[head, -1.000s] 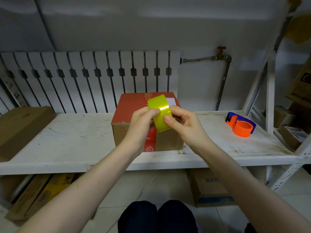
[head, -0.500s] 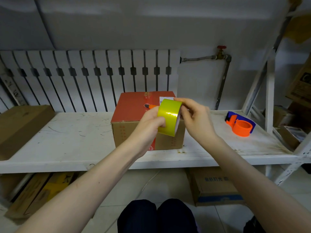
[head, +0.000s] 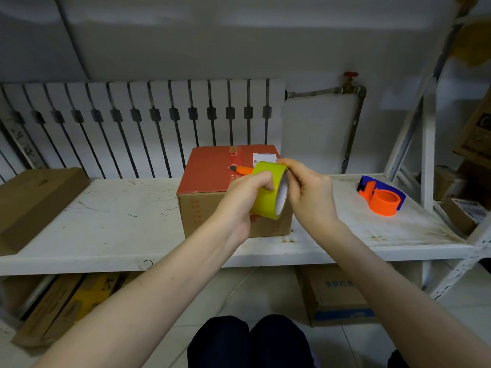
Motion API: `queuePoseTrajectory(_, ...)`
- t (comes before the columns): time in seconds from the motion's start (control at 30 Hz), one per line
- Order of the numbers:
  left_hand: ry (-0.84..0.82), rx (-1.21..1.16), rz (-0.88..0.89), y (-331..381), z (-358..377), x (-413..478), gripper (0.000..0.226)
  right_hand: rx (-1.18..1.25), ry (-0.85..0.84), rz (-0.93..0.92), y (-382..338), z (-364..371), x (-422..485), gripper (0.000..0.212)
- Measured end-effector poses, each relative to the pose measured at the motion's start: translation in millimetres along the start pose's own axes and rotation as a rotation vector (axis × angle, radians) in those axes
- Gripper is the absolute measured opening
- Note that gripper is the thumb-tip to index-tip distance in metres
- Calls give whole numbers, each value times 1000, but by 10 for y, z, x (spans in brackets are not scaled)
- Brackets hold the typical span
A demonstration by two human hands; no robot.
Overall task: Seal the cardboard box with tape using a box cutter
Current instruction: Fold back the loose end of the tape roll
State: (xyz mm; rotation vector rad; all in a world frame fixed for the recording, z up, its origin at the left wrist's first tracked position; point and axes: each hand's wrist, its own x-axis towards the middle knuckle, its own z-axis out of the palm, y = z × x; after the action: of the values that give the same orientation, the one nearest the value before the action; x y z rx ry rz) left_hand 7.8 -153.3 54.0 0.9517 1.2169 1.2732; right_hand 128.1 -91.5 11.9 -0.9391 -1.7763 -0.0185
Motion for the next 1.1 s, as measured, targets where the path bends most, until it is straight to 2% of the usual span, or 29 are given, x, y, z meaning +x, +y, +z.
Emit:
queuePoseTrajectory(0.5, 31, -30, 2, -149, -29, 135, 29, 7, -57, 54, 46, 98, -81, 27)
queuePoseTrajectory(0.63, 25, 15, 52, -207, -52, 142, 28, -3, -66, 58, 68, 125, -77, 28)
queuePoseTrajectory(0.8, -48, -26, 65, -169, -128, 126, 35, -6, -51, 64, 86, 94, -42, 28)
queuePoseTrajectory(0.9, -11, -56, 13, -123, -110, 135, 46, -3, -31, 48, 56, 99, -28, 27)
queuePoseTrajectory(1.1, 41, 26, 1, -94, -49, 101, 26, 0, -55, 46, 59, 131, -69, 26)
